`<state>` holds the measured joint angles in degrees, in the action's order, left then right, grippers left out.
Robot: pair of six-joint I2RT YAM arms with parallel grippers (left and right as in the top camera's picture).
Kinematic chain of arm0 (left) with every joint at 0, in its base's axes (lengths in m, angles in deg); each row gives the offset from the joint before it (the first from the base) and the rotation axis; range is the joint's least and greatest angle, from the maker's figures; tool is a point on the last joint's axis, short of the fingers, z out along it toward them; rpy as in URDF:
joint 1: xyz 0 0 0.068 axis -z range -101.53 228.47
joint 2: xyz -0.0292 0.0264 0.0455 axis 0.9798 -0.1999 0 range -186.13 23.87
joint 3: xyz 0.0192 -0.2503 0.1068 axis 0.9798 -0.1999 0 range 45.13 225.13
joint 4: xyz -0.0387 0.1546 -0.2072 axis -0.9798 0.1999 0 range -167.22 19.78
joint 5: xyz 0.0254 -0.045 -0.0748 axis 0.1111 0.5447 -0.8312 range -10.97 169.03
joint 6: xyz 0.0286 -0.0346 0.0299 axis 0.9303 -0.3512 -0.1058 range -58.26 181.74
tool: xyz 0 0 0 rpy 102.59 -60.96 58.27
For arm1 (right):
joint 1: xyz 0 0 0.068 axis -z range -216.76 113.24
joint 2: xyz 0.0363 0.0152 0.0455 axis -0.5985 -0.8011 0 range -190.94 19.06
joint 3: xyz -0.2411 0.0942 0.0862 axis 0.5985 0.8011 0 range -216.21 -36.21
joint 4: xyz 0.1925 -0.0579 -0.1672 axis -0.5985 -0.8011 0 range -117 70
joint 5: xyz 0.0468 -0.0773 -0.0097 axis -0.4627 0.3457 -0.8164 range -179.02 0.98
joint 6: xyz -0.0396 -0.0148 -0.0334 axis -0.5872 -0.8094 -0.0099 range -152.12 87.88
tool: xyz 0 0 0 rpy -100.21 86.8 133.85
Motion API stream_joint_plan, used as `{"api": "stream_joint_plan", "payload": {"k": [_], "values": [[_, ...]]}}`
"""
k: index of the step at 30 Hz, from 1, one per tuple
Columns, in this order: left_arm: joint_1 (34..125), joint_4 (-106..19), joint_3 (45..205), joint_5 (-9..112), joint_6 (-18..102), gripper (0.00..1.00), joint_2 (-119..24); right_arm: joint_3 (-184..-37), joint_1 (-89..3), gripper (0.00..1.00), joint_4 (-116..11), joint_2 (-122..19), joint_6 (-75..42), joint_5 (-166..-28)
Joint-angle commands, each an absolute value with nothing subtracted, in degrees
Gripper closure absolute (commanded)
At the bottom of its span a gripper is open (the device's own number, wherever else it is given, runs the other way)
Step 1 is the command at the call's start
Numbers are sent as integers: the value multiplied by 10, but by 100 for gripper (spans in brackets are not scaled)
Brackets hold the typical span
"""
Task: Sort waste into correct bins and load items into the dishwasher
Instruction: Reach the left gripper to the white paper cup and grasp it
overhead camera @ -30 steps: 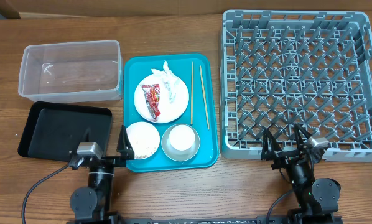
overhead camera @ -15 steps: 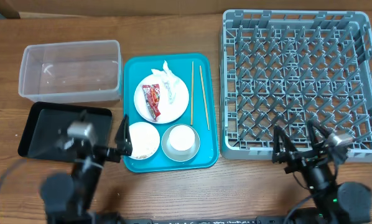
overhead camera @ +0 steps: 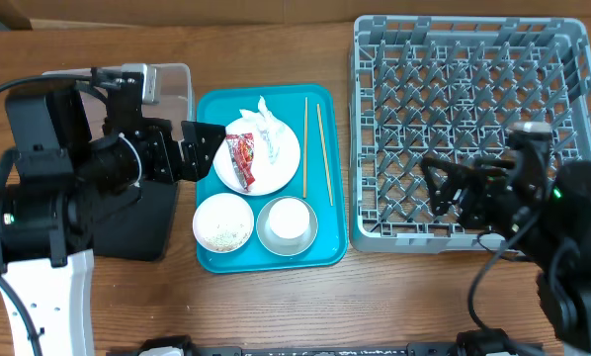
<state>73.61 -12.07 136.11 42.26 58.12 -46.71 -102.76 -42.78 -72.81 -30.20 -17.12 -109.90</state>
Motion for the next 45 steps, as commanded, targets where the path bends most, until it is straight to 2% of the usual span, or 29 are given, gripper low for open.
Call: {"api": "stream_joint_plan", "payload": {"k": [1,4,7,9,13,16,17,24,25,26,27,37,42,45], "values": [[741,-110,1378,325,571,2,-494,-1042,-426,0,-729,-325,-169,-1179],[780,-81,1376,382,567,12,-520,-1042,-426,0,-730,-341,-148,-1178],[858,-23,1367,542,573,21,-547,-1042,-426,0,-730,-349,-111,-1172],[906,-11,1351,601,567,28,-562,-1042,-426,0,-731,-351,-94,-1172],[997,-39,1291,688,540,26,-596,-1041,-426,0,-731,-351,-93,-1172],[1027,-88,1233,749,497,32,-632,-1041,-426,0,-742,-351,-93,-1172],[1031,-120,1206,729,497,39,-656,-1041,-426,0,-750,-351,-94,-1172],[1033,-168,1185,693,500,65,-766,-1041,-426,0,-759,-352,-93,-1172],[1033,-169,1185,692,501,71,-777,-1041,-426,0,-759,-353,-93,-1172],[1033,-169,1185,688,501,86,-788,-1041,-426,0,-759,-354,-93,-1172],[1033,-169,1185,684,501,96,-794,-1041,-426,0,-760,-356,-93,-1172],[1004,-109,1282,655,514,96,-729,-1041,-426,0,-758,-383,-93,-1172],[924,-89,1334,394,631,96,-686,-1041,-426,0,-741,-393,-98,-1209],[858,-60,1336,184,707,96,-683,-1041,-431,0,-701,-396,-131,-1288]]}}
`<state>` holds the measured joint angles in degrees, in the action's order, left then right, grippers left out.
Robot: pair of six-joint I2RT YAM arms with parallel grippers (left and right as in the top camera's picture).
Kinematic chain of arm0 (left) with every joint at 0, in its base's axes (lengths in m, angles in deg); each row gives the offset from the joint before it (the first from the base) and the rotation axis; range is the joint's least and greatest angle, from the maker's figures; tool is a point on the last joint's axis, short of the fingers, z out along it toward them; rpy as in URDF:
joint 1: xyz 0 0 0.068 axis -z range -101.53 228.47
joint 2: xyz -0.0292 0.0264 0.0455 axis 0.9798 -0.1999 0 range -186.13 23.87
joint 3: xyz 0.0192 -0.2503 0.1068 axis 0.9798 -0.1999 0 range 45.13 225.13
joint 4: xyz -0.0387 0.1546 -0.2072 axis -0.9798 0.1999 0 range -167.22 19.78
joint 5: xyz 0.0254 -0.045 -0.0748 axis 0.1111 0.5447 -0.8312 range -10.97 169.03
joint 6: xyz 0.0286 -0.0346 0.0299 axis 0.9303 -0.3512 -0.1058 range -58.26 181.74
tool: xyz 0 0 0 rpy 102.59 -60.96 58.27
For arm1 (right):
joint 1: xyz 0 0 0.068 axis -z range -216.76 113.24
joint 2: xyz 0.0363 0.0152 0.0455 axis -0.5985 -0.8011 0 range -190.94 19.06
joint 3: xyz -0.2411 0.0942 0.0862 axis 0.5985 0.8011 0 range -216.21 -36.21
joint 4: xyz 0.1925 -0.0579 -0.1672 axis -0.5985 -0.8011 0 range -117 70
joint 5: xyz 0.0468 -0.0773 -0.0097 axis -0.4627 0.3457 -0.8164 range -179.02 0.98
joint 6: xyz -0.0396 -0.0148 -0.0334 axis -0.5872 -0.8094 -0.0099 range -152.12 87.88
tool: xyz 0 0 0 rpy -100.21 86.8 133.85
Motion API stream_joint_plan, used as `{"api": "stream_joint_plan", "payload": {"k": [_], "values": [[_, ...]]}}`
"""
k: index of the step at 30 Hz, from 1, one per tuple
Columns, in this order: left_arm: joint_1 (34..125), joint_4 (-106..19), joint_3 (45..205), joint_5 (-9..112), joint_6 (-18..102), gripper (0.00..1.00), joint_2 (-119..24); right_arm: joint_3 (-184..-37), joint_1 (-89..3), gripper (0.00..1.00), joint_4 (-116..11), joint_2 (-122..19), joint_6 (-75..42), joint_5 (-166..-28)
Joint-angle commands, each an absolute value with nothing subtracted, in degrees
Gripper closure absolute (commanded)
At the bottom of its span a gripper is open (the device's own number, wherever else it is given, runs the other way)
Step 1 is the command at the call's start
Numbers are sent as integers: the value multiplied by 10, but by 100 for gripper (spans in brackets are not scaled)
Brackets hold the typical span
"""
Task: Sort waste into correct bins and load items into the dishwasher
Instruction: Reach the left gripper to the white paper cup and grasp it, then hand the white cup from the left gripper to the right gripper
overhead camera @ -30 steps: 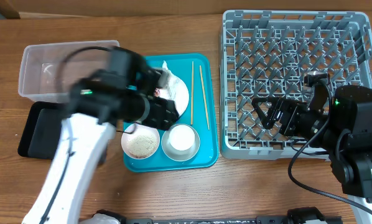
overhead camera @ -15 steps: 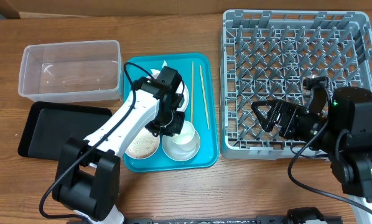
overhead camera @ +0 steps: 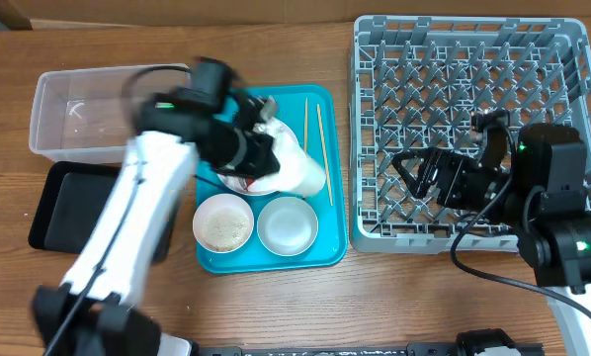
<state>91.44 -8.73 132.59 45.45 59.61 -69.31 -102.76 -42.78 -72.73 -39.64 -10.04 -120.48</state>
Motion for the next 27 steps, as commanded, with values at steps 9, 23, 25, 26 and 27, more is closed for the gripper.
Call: {"api": "stream_joint_plan", "payload": {"k": [9,23,25,26,27], "values": [[808,105,1334,-41,857,96,-692,-1041,-589,1,-468,-461,-145,-1430],[809,112,1334,-56,862,96,-692,-1041,-623,18,-347,-521,-141,-1555],[811,110,1334,-57,862,96,-692,-1041,-623,27,-346,-521,-141,-1556],[812,110,1334,-57,862,96,-692,-1041,-623,30,-347,-521,-141,-1556],[812,110,1334,-57,862,96,-692,-1041,-623,36,-348,-521,-141,-1556]]}}
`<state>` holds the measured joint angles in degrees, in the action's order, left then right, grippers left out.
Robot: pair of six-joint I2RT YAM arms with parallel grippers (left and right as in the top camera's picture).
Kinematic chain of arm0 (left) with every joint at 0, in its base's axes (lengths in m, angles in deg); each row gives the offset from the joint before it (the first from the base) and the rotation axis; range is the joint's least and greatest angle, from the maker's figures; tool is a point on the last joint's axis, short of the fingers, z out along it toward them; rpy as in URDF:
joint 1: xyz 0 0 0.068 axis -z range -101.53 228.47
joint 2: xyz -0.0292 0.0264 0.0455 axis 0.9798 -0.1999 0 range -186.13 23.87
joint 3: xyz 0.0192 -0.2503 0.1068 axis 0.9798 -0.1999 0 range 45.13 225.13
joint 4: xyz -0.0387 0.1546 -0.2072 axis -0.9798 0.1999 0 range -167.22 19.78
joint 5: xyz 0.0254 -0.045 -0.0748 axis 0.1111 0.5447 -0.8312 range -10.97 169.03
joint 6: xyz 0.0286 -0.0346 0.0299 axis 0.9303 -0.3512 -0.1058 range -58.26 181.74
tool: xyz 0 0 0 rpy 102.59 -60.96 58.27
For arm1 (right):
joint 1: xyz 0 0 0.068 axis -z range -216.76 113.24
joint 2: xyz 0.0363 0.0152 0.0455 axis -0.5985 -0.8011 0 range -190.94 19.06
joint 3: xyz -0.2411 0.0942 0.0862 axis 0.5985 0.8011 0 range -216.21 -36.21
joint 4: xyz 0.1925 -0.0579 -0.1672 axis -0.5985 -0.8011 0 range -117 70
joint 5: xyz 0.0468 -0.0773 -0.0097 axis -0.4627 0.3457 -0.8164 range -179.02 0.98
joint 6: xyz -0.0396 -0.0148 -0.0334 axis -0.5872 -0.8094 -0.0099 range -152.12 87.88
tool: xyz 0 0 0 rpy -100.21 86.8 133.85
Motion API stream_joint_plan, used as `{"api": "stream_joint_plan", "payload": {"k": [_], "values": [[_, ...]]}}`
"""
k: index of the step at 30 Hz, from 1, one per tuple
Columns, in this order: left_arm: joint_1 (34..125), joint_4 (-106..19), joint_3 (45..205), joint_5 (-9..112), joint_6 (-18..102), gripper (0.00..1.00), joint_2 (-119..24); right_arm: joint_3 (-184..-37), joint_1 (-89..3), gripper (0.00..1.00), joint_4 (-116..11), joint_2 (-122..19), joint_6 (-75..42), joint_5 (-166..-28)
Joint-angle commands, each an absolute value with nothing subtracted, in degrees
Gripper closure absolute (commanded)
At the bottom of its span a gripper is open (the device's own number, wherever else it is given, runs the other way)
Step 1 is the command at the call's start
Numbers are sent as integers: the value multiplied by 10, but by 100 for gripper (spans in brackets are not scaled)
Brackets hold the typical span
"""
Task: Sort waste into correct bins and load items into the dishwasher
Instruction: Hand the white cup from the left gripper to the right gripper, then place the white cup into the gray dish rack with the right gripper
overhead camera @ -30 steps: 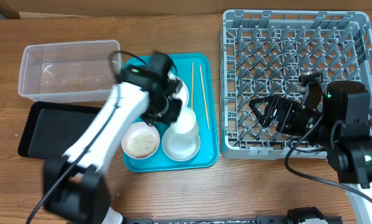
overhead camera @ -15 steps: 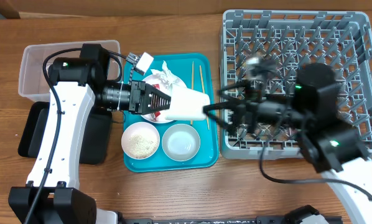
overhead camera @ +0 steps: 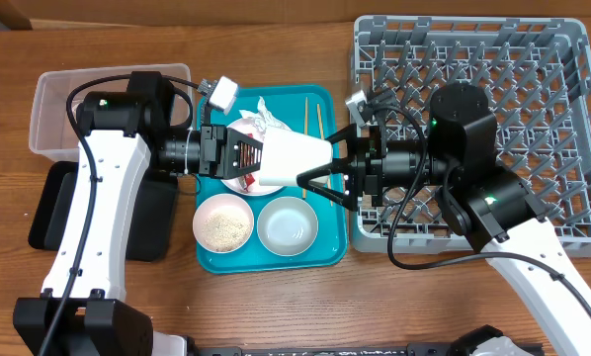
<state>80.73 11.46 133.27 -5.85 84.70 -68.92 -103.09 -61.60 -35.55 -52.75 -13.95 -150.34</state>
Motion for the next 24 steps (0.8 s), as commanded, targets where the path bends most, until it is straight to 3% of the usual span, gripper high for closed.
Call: {"api": "stream_joint_plan", "payload": {"k": [1,4,6,7,8,9,13,16,20,24], "values": [[812,110,1334,-58,862,95,-692,-1041,-623,37,-348,-521,-141,-1556],[812,109,1334,-60,862,86,-692,-1041,-613,38,-348,-521,-141,-1555],[812,110,1334,-51,861,72,-692,-1041,-594,39,-351,-519,-141,-1555],[812,110,1334,-46,861,59,-692,-1041,-589,39,-352,-517,-141,-1555],[812,110,1334,-31,858,13,-692,-1041,-569,40,-362,-514,-141,-1553],[811,110,1334,-21,852,0,-692,-1041,-555,41,-374,-510,-141,-1544],[810,110,1334,44,826,0,-692,-1041,-495,40,-471,-482,-147,-1442],[810,110,1334,92,823,0,-692,-1042,-462,39,-558,-457,-130,-1264],[810,107,1334,106,823,0,-692,-1042,-458,40,-699,-447,-63,-1044],[810,93,1334,107,820,0,-692,-1041,-467,40,-819,-470,-9,-968]]}}
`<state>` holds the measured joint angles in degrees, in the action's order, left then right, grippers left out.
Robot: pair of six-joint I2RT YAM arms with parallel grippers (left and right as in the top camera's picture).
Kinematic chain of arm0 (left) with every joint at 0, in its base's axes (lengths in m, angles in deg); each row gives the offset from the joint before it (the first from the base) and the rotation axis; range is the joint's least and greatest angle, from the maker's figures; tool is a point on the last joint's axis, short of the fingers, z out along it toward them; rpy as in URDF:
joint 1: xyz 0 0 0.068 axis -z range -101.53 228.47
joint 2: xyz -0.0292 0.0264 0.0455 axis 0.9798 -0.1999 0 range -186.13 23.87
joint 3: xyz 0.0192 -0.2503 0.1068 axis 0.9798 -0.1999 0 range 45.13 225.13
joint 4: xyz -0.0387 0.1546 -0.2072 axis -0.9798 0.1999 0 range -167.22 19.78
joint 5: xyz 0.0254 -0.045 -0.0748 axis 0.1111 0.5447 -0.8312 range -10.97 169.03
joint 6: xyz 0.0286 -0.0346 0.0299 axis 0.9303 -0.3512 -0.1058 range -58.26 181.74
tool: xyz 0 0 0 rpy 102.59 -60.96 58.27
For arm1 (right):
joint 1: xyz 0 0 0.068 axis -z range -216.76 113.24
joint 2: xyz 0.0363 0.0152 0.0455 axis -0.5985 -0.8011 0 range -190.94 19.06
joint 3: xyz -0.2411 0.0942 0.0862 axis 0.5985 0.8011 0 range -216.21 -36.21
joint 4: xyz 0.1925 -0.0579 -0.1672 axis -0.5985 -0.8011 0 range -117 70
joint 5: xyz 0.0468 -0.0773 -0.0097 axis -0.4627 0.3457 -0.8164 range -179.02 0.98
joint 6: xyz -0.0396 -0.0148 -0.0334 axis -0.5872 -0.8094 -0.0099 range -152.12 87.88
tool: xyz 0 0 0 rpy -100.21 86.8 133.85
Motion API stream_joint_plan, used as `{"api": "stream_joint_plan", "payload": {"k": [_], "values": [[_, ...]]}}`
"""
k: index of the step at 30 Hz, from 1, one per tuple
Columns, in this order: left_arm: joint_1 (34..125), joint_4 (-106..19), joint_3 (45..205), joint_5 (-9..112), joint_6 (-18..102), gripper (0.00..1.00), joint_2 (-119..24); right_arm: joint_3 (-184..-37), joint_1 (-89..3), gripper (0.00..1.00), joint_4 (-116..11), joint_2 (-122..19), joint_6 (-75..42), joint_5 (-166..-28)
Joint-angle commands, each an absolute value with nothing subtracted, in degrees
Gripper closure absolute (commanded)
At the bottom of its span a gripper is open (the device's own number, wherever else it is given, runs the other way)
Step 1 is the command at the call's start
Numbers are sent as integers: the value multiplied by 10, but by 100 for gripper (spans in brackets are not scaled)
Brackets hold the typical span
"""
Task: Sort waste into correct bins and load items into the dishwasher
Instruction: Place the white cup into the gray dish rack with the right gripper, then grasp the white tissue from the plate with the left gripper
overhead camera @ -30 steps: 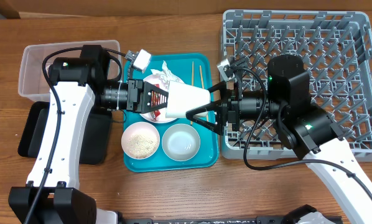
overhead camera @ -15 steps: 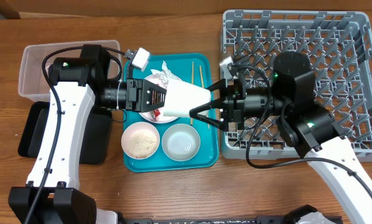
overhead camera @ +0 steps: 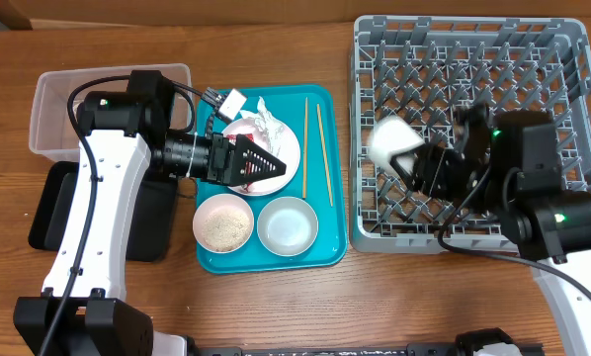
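Note:
My right gripper [overhead camera: 406, 156] is shut on a white cup [overhead camera: 387, 141] and holds it over the left part of the grey dish rack [overhead camera: 454, 22]. My left gripper [overhead camera: 276, 166] is open and holds nothing. It hovers over the white plate [overhead camera: 288, 148] on the teal tray [overhead camera: 320, 245]. A crumpled tissue [overhead camera: 267, 114] lies on the plate, and a red wrapper [overhead camera: 244, 170] shows partly between the left fingers. Two chopsticks [overhead camera: 321, 148] lie on the tray's right side. At the front stand a bowl of rice [overhead camera: 223, 223] and an empty bowl [overhead camera: 287, 224].
A clear plastic bin [overhead camera: 68, 114] sits at the far left, with a black bin [overhead camera: 53, 213] in front of it. My left arm runs over both bins. The rack fills the right half of the table.
The cup has passed from my left gripper to my right one. The right gripper has shut on it and moved right, from over the tray to over the rack. The left gripper is now open.
The cup stood in the front right bowl, with my left gripper beside the plate and my right over the rack. Then my left gripper held the cup above the tray. Then the open right gripper met it there. Now the right holds it over the rack.

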<state>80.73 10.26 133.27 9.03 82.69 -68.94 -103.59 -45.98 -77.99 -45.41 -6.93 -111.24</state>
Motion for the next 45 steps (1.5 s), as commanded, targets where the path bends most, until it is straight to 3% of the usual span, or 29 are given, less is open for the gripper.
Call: {"api": "stream_joint_plan", "payload": {"k": [1,8,13,14,15,17,24,31,33,37,42,44,45], "values": [[810,87,1334,107,813,0,-692,-1041,-472,39,-841,-479,-5,-965],[811,52,1334,107,779,0,-692,-1041,-580,39,-875,-576,0,-931],[811,53,1334,144,755,0,-692,-1041,-622,36,-888,-656,64,-887],[811,53,1334,153,750,0,-692,-1041,-622,34,-890,-665,68,-887],[811,55,1334,165,747,0,-692,-1041,-622,17,-882,-677,68,-886],[811,53,1334,167,748,0,-692,-1043,-621,1,-865,-674,67,-885],[811,30,1334,185,737,2,-692,-1122,-621,0,-832,-592,34,-884],[811,-65,1338,394,553,13,-692,-1163,-621,0,-758,-465,34,-884],[837,-152,1339,588,492,15,-694,-1163,-621,0,-738,-418,34,-884],[932,-253,1339,823,489,10,-726,-1163,-621,0,-750,-399,34,-885],[992,-320,1339,908,489,9,-805,-1162,-621,0,-761,-412,34,-903],[998,-333,1339,899,489,13,-844,-1162,-621,0,-761,-420,34,-923],[999,-343,1339,881,488,19,-871,-1162,-621,0,-763,-425,35,-934]]}}
